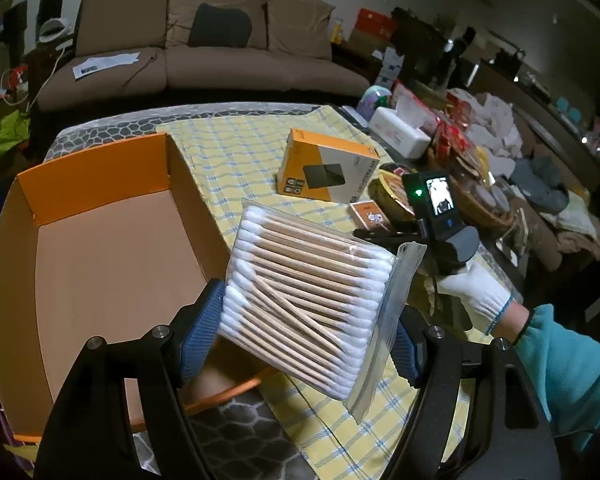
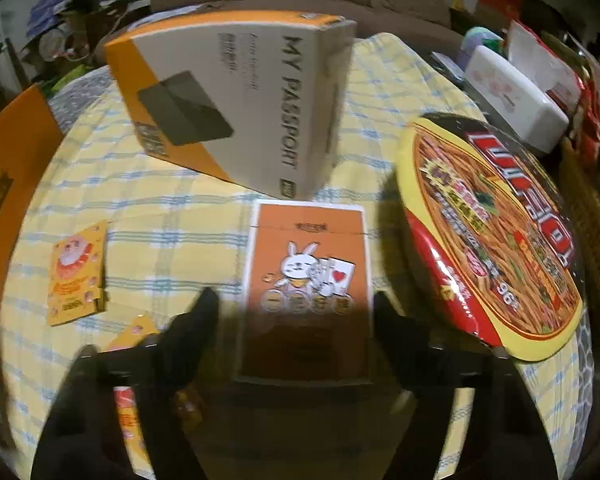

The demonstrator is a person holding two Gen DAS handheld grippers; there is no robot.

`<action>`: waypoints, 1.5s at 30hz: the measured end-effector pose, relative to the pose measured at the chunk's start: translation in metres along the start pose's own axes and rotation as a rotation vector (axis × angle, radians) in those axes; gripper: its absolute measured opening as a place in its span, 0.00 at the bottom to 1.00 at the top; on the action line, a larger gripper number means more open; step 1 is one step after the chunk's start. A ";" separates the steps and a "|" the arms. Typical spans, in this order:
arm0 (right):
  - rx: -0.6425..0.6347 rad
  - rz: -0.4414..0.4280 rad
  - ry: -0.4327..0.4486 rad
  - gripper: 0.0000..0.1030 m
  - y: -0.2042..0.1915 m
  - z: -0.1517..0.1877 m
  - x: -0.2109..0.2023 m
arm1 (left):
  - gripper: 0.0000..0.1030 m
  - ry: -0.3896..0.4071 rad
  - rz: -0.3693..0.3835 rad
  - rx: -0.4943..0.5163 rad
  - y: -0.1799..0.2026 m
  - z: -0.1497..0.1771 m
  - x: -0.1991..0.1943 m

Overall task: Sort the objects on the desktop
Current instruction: 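Carry the swab bag with the left gripper while the right gripper grasps the orange rabbit card box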

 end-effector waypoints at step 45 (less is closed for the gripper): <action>-0.197 -0.396 0.036 0.58 -0.298 -0.095 -0.077 | 0.70 0.035 -0.067 -0.422 -0.177 -0.009 -0.031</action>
Point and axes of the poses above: each gripper's, at about its wrist camera, not at the fingertips, and x roughly the way its jaws point, y to its right, z to its underside, the point moved 4 cm from there along x, roughly the way its jaws point, and after that the axes turned 6 degrees about -z, right-handed, at the moved point
